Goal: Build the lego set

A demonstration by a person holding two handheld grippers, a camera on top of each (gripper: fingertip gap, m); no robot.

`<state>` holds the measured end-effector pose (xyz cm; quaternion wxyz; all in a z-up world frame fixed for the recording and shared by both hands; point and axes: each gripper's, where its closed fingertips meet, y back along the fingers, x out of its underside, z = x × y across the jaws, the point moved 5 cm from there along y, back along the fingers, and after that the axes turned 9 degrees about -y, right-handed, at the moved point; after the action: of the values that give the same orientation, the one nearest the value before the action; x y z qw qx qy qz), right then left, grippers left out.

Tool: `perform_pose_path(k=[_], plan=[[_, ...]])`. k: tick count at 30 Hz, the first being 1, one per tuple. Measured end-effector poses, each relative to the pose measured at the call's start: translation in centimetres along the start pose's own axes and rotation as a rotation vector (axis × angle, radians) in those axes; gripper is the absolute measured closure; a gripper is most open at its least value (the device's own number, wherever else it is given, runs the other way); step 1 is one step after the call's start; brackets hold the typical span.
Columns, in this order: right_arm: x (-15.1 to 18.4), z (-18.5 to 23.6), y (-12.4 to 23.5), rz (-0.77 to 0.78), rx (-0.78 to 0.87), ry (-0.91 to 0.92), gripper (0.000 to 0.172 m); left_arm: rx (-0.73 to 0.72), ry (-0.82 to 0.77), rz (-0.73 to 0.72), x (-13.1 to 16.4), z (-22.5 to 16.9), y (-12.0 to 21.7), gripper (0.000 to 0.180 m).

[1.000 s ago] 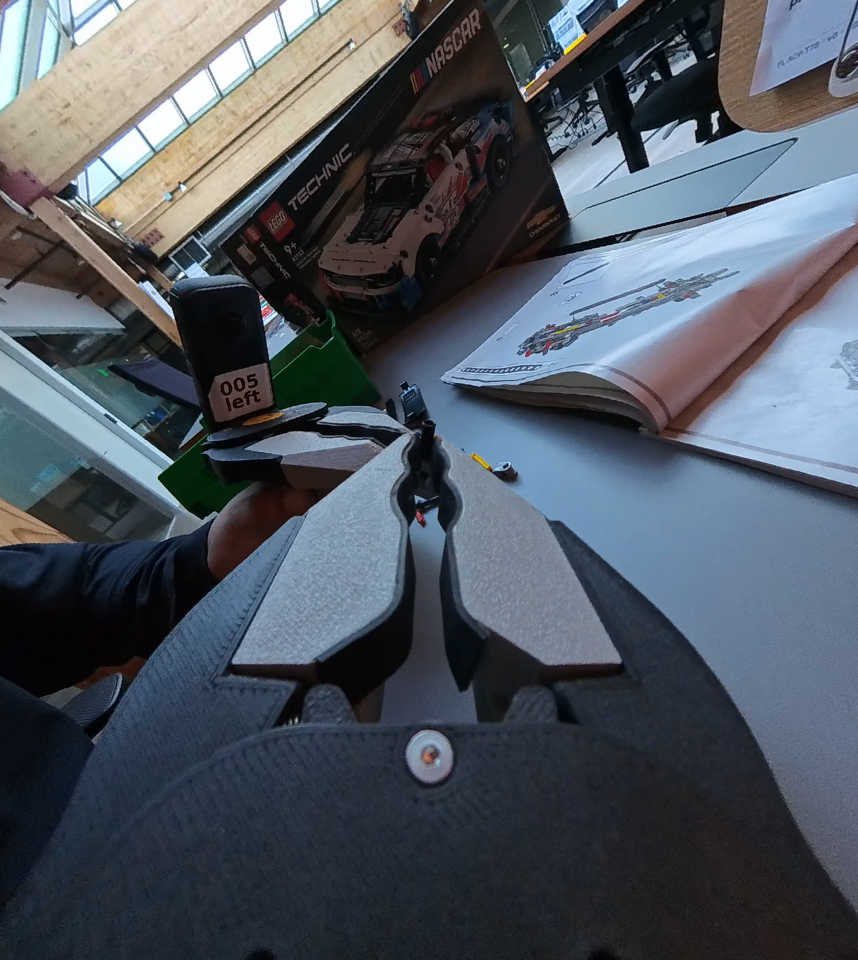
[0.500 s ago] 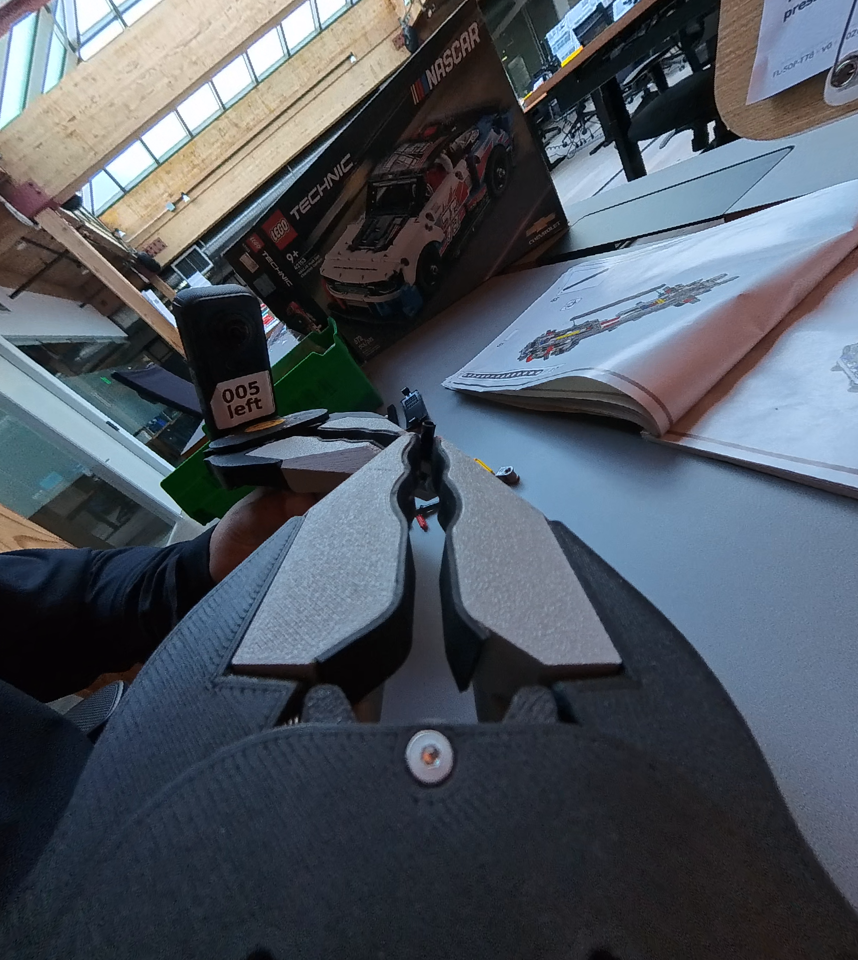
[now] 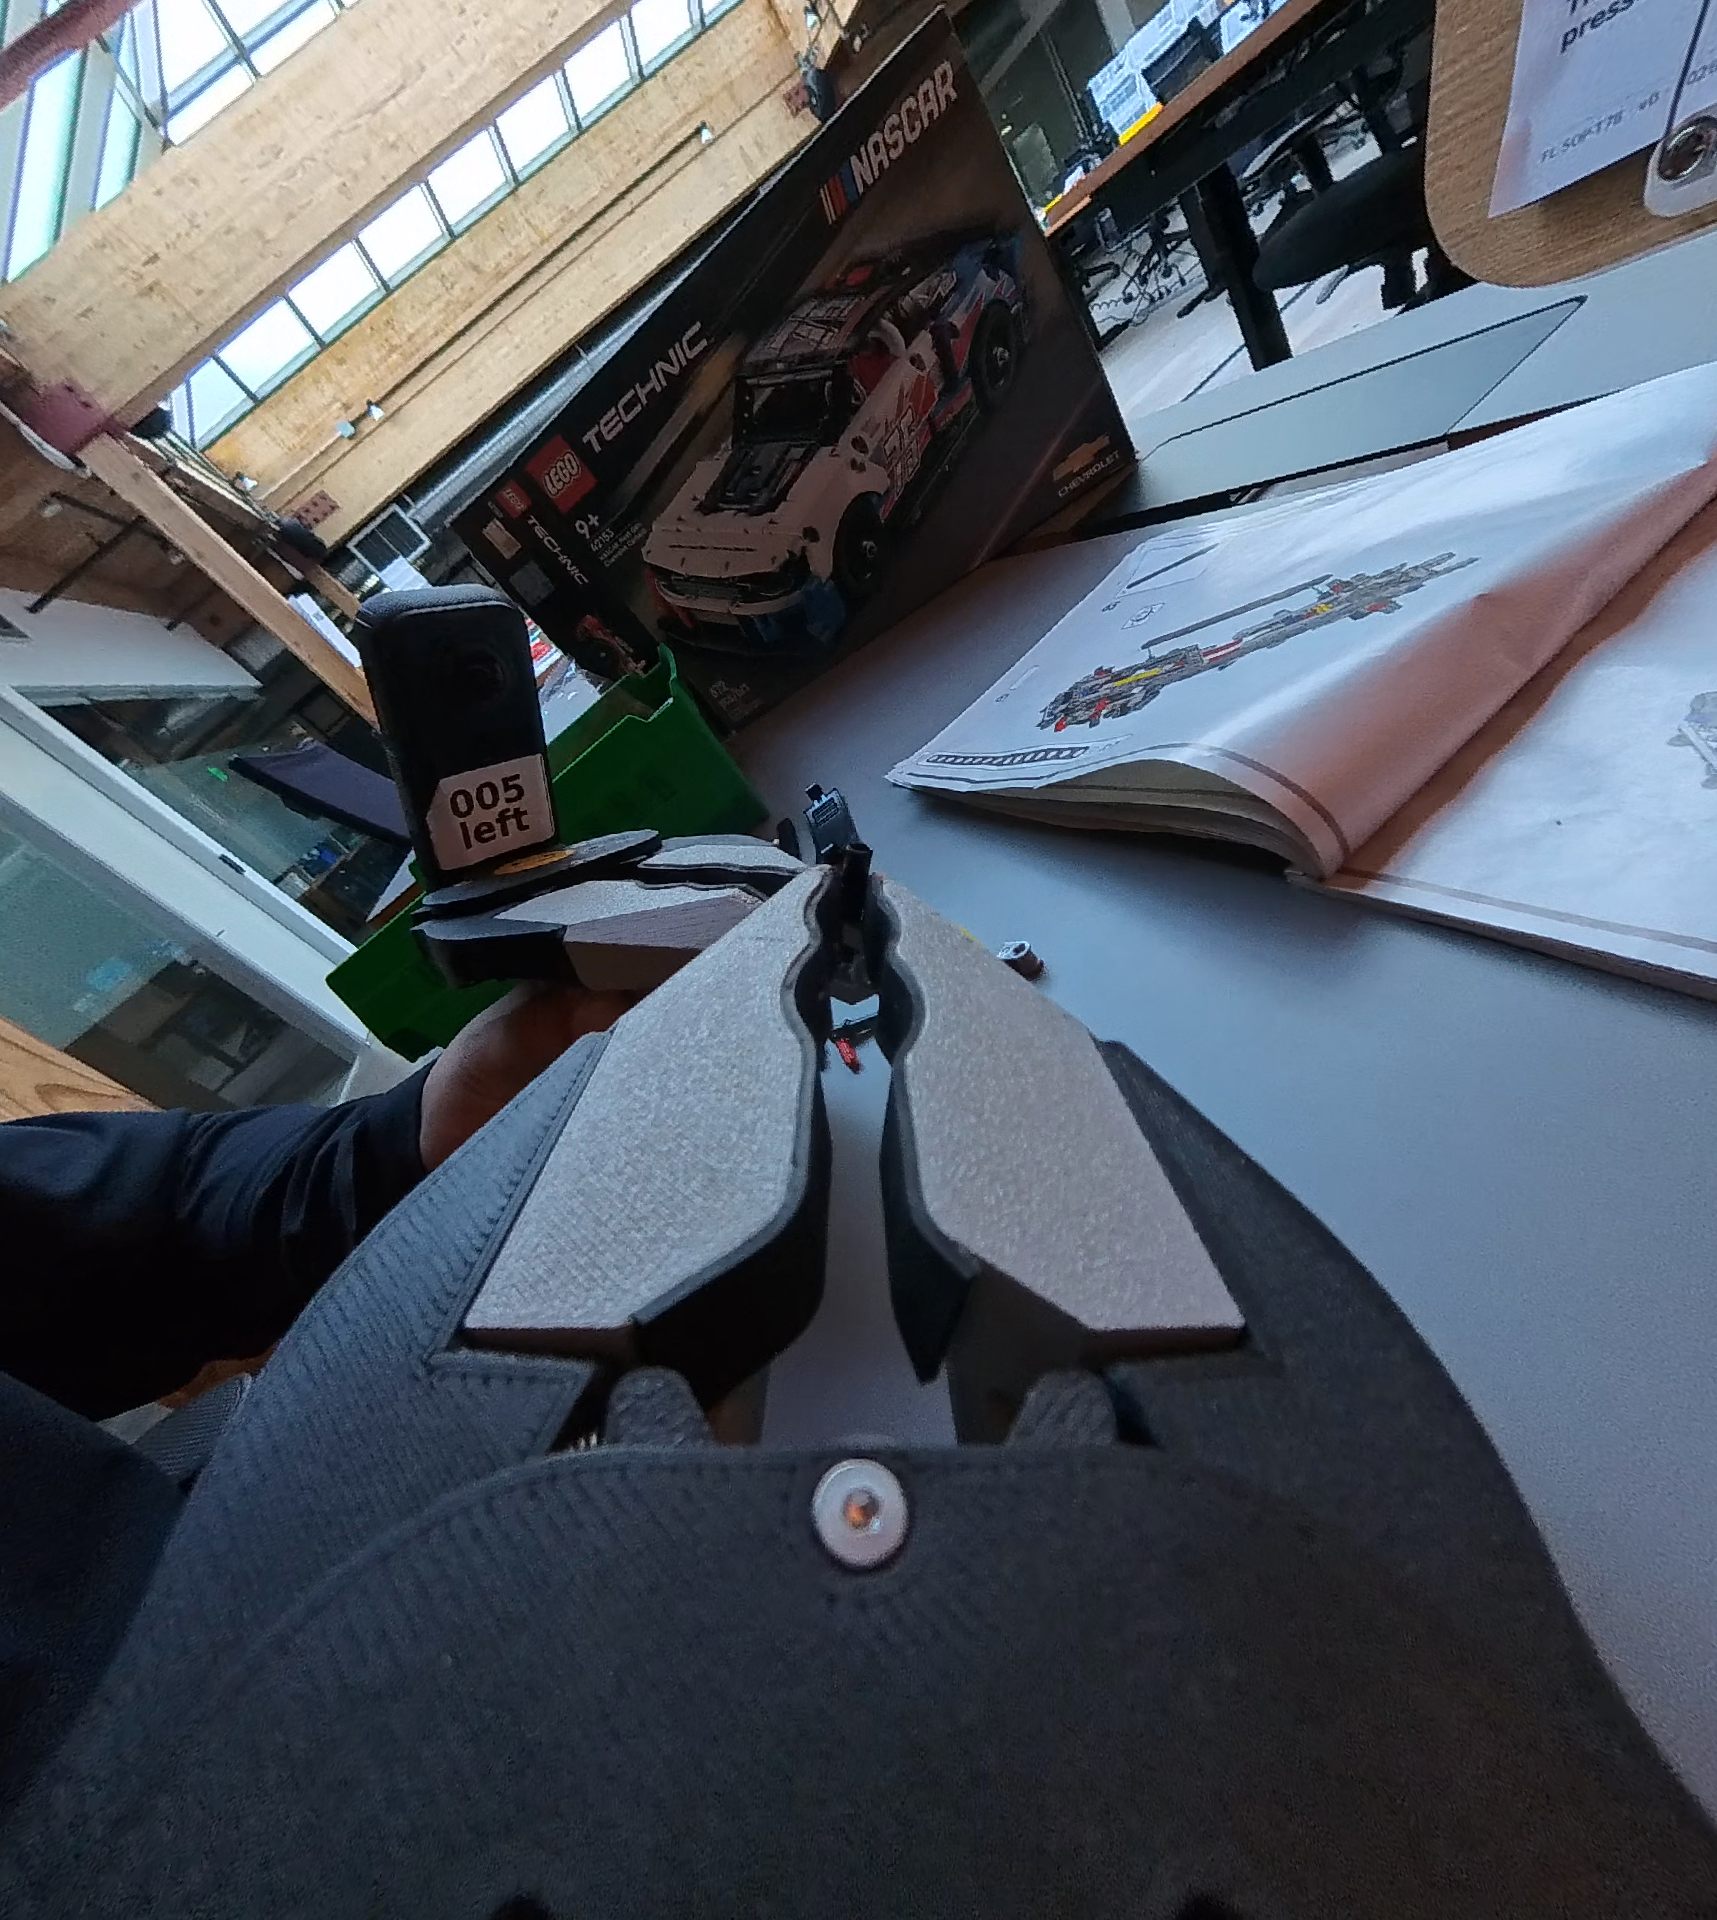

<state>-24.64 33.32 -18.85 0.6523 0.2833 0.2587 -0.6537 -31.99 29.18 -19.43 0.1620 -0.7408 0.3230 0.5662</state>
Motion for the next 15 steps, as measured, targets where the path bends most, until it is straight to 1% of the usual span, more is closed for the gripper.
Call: perform_pose_path(k=[15], plan=[[-0.1,-0.03,-0.06,-0.012,-0.003,-0.015,0.172,-0.005,0.005,-0.004,-0.09,0.03,-0.02,0.172]])
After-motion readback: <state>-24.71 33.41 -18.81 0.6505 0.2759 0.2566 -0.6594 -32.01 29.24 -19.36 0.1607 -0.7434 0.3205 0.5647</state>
